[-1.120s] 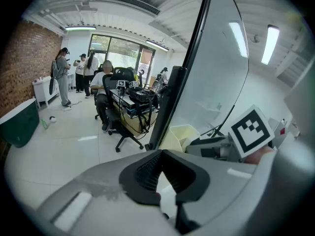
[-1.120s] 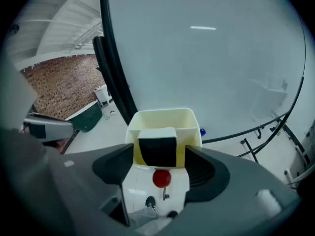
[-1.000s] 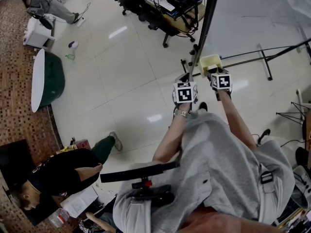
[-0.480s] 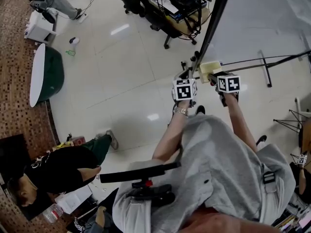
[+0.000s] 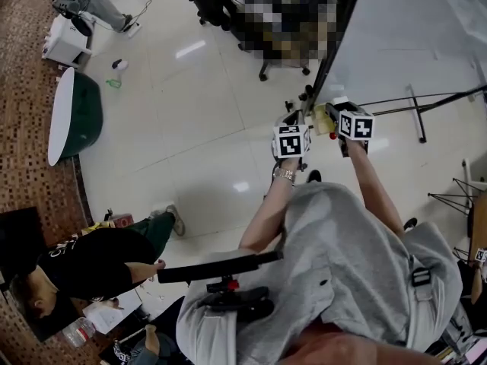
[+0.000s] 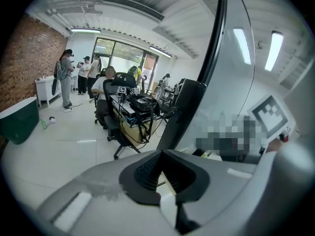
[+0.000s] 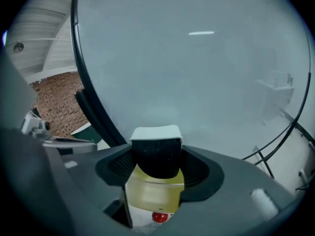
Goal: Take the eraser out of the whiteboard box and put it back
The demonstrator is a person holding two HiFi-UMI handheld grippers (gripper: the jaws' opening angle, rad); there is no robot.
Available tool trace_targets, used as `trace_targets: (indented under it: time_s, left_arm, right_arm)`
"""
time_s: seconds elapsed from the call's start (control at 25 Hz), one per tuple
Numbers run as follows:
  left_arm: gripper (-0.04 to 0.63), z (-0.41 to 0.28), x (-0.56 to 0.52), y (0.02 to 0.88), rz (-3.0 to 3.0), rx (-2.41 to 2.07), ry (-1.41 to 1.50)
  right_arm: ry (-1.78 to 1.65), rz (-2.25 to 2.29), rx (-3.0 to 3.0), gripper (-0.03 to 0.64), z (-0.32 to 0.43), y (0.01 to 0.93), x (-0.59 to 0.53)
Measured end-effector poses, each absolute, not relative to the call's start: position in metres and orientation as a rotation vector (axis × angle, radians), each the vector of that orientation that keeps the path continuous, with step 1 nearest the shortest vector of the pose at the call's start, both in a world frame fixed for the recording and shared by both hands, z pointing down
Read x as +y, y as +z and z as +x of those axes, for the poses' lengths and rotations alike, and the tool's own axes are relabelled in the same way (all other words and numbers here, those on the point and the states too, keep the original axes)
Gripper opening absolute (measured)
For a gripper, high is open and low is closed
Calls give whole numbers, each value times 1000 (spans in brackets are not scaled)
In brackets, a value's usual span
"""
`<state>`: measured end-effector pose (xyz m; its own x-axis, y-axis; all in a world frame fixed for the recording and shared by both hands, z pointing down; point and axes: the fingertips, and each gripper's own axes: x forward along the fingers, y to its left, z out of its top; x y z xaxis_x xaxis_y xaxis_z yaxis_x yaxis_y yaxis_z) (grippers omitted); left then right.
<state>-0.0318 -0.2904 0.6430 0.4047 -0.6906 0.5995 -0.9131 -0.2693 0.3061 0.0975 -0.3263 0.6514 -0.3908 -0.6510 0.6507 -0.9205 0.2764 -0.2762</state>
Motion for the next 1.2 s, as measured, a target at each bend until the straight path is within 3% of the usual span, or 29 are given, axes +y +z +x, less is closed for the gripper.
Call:
trace_targets:
  time_s: [0.2,0.48,0.52,0.56,0.6,1.2]
  left_arm:
    - [3,-42,-286,643,2037,-1370,458]
    - [3,-43,-262,658,2020,-1322,457]
    - [3,-37,-257,662,2025,-1300,461]
    - [3,-29,-251,666,2031,-1278,465]
    - [3,-22,-246,670,2041,-1263,472]
    - [3,26,-174,640,2067,-1436,471]
  right_arm:
    - [876,1366,-2076,285,91,700,-317]
    - [799,1482,-2111,286,92,663,-300]
    - [797,1506,-2092,243,95,661,-294]
    - [802,1521,-2079,81,97,660,-286]
    - [817,1521,-2081,3,98,661,-278]
    - [833,1300,-2275,3,88,645,-181]
